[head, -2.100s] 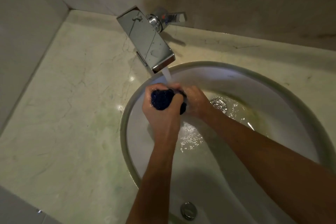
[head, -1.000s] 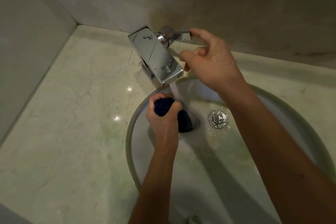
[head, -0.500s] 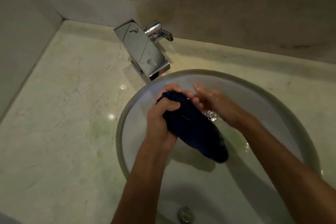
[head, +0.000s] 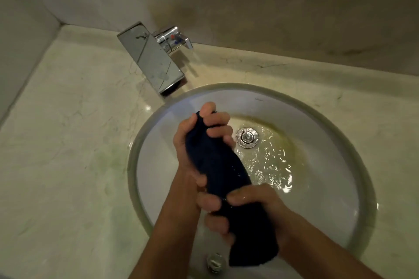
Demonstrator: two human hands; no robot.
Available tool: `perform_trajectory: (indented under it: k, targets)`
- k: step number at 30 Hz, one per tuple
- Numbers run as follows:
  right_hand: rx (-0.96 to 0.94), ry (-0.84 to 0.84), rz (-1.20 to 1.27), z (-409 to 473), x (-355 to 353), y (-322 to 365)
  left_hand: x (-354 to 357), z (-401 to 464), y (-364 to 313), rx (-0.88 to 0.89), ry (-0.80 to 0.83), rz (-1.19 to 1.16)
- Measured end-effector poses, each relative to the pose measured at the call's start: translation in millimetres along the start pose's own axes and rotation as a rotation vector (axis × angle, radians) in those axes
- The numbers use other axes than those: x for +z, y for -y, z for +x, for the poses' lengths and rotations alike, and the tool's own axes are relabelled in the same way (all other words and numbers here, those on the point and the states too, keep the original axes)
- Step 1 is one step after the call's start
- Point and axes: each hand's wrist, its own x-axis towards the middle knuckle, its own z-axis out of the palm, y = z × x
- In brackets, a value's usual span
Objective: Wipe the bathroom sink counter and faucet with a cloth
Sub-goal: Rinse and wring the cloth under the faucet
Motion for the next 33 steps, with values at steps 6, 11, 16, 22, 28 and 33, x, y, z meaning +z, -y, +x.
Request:
perform_trajectory:
  k: [6, 11, 16, 22, 28, 33]
  targets:
    - [-0.086, -0.686, -0.506, -2.2, 16.5, 16.8, 9.2, 30.2, 6.4, -0.227, -0.420, 0.363]
    - [-0.198, -1.170, -1.320, 23.1, -31.5, 22.4, -14.7, 57.5, 32.1, -0.016, -0.748, 1.032]
    - [-0.166, -1.147, -1.365, 33.8, -53.1, 21.6, -30.3, 62.8, 32.9, -0.039, -0.845, 1.224]
    - [-0.012, -0.585, -0.477, -6.0, -35.0, 40.0, -8.2, 19.0, -9.2, -0.282, -0.366, 0.439]
    - [-0.085, 0.243, 0.004, -28.0, -25.4, 22.3, -9.1, -10.9, -3.9, -0.084, -0.123, 0.438]
    - [-0.232, 0.355, -0.039, -19.3, -18.4, -11.2, 14.1, 1.9, 23.0, 0.013, 0.187, 0.156]
